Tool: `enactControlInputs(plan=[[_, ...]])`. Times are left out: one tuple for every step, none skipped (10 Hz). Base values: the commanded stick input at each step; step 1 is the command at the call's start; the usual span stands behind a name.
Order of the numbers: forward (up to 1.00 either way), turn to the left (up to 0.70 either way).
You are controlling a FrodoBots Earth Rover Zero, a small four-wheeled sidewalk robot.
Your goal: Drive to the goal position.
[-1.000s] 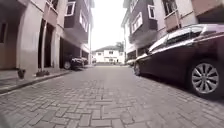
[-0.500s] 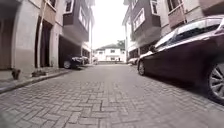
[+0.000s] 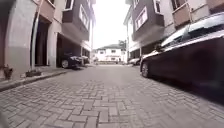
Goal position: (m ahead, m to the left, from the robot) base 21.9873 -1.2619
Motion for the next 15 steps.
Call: enactControlInputs(plan=[[0.70, 0.00], [0.70, 0.00], [0.70, 0.00], [0.70, 0.00], [0.70, 0.00], [0.70, 0.00], [0.70, 0.00], [0.70, 0.00], [0.70, 0.00], [0.70, 0.00], [0.70, 0.00], [0.70, 0.00], [0.70, 0.00], [0.70, 0.00], [0.70, 0.00]])
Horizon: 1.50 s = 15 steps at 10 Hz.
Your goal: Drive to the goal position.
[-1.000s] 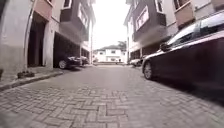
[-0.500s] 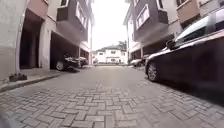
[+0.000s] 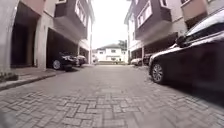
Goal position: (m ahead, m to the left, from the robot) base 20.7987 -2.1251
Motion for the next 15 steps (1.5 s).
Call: enactControlInputs(plan=[[0.70, 0.00], [0.70, 0.00], [0.70, 0.00], [0.70, 0.00], [0.70, 0.00], [0.70, 0.00], [0.70, 0.00], [0.70, 0.00], [0.70, 0.00], [0.70, 0.00], [0.70, 0.00], [0.70, 0.00], [0.70, 0.00], [0.70, 0.00], [0.70, 0.00]])
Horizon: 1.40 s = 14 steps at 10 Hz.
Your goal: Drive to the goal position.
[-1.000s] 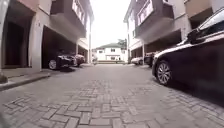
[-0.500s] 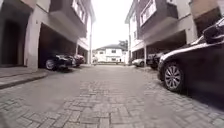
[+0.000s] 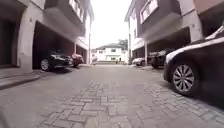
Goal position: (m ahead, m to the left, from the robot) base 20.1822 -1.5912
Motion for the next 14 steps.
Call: enactControlInputs(plan=[[0.70, 0.00], [0.70, 0.00], [0.70, 0.00], [0.70, 0.00], [0.70, 0.00], [0.70, 0.00], [0.70, 0.00], [0.70, 0.00], [0.70, 0.00], [0.70, 0.00], [0.70, 0.00], [0.70, 0.00], [0.70, 0.00], [0.70, 0.00]])
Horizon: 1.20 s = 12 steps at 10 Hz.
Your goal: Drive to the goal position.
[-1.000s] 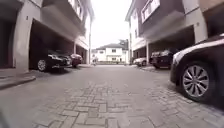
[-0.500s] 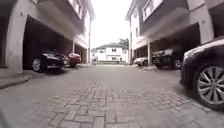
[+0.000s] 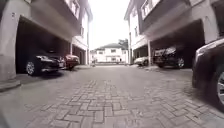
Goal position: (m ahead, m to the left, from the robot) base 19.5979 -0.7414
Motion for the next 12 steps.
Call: enactControlInputs(plan=[[0.70, 0.00], [0.70, 0.00], [0.70, 0.00], [0.70, 0.00], [0.70, 0.00], [0.70, 0.00], [0.70, 0.00], [0.70, 0.00], [0.70, 0.00], [0.70, 0.00], [0.70, 0.00], [0.70, 0.00]])
